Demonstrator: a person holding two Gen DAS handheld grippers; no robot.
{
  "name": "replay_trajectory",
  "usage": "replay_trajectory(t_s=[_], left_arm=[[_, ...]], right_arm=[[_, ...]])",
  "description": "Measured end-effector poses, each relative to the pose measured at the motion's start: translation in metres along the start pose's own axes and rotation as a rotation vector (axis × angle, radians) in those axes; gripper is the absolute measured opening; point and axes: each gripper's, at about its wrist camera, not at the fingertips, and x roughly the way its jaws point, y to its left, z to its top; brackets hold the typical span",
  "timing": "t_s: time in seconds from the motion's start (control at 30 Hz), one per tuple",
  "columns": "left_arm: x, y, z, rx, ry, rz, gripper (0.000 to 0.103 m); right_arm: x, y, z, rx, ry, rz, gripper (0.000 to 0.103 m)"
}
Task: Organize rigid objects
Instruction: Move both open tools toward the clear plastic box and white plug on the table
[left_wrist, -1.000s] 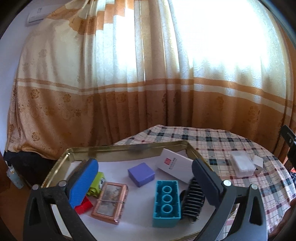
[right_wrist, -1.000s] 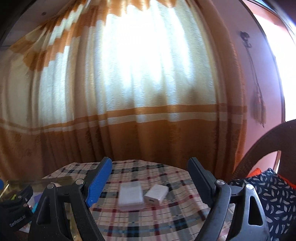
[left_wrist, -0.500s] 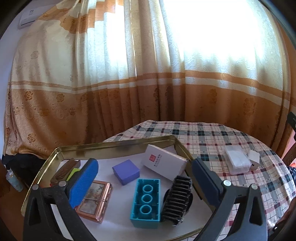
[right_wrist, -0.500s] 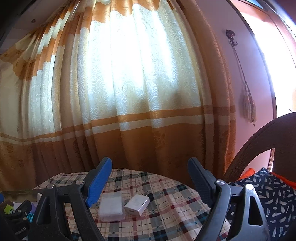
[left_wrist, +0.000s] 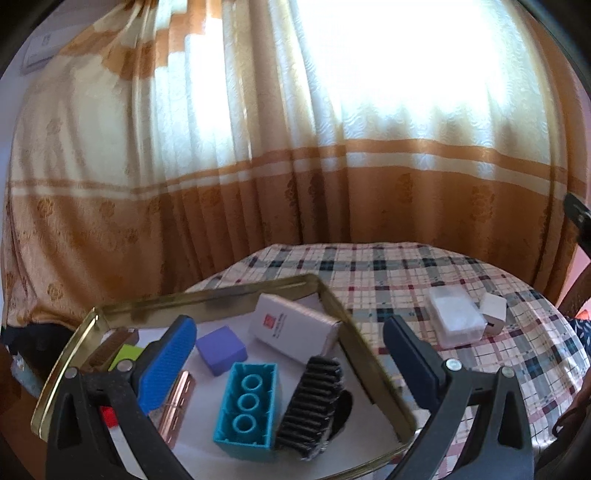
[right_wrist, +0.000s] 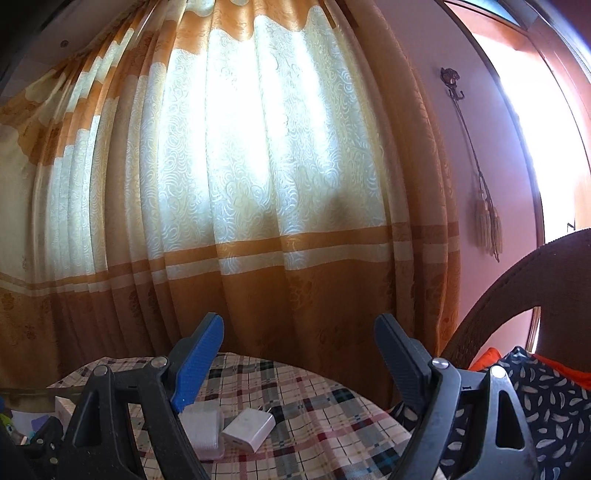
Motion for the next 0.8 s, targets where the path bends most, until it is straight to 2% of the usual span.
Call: replay_trajectory(t_s=[0.43,0.57,0.8], left_arm=[[0.006,-0.053,0.009,0.139,-0.011,-0.089,0.102],[0.017,-0.08,0.013,0.18,0.035,-0.129,0.102],[0.05,-0.116,0.02,0.192,0.165,-0.232,0.102]], right_arm=[[0.016,-0.03,-0.001,0.12,0.05,-0.076,0.086],[0.014,-0.04,-0.002,0.171,0.059,-0.103,0.086],[0.019,-0.053,-0.006,0.238,0.103,-0.113,0.086]])
